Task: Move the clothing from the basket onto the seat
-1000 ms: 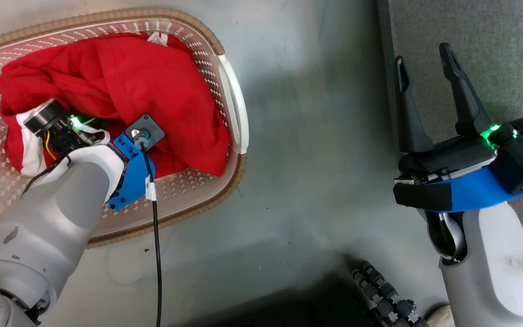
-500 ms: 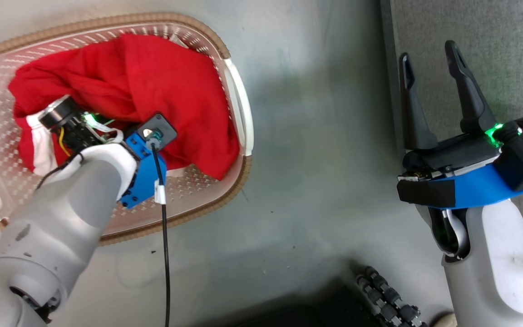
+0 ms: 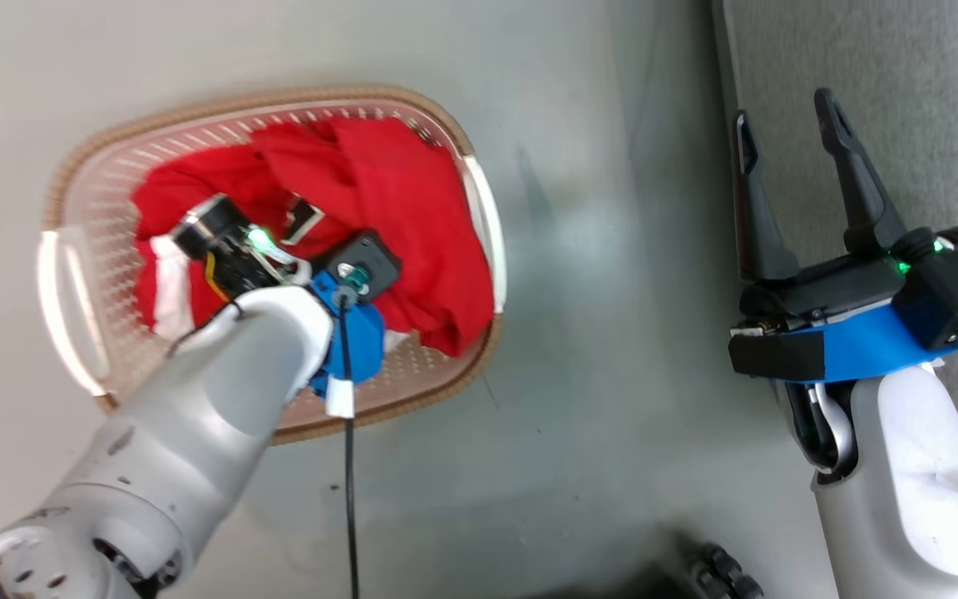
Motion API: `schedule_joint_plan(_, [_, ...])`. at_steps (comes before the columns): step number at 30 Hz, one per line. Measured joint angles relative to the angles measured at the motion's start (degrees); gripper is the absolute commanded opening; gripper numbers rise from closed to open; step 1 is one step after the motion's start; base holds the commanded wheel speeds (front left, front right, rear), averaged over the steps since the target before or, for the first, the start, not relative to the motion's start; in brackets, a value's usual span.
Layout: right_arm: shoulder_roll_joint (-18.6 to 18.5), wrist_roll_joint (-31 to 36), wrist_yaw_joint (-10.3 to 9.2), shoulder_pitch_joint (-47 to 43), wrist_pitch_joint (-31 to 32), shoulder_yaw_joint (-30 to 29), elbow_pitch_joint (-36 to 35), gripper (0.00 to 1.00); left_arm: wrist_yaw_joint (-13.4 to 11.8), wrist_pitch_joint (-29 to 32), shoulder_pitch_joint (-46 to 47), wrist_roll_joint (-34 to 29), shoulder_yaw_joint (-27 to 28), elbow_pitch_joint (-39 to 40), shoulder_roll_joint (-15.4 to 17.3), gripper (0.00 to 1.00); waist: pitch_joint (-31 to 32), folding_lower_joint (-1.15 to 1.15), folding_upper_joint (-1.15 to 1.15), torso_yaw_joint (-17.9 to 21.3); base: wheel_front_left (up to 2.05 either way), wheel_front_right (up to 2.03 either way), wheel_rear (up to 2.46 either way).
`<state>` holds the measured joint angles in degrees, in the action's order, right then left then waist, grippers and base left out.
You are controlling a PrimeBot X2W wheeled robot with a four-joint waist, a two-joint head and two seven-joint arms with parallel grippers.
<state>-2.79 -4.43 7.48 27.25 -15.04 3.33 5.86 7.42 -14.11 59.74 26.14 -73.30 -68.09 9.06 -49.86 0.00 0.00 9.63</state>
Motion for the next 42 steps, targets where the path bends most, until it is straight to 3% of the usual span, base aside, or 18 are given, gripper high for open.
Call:
schedule_joint_plan(9, [-0.19, 1.90, 0.00, -2.63, 0.00, -1.43, 1.54, 1.00, -0.41, -0.88, -2.23, 1.93, 3.94, 7.24, -1.81, 0.00, 7.45, 0.00, 0.00, -3.65, 0.00, 0.00, 0.00])
schedule_joint_plan(24, [-0.77, 2.13, 0.00, -8.77, 0.00, -1.65, 3.90, 1.00, -2.80, -0.88, -11.95, -1.88, 17.91, 23.13, 0.87, 0.00, 22.13, 0.00, 0.00, -8.98, 0.00, 0.00, 0.00])
schedule_joint_plan(35, [-0.66, 1.90, 0.00, -13.76, 0.00, -1.78, 5.68, 1.00, -3.10, -0.89, -17.11, -5.60, 28.10, 32.28, 1.01, 0.00, 31.84, -0.01, 0.00, -10.82, 0.00, 0.00, 0.00])
schedule_joint_plan(42, [-0.54, 1.90, 0.01, -17.56, 0.00, -2.08, 6.42, 1.00, -2.63, -0.89, -18.87, -7.57, 31.63, 35.65, -0.20, 0.00, 37.37, -0.02, 0.00, -11.41, 0.00, 0.00, 0.00])
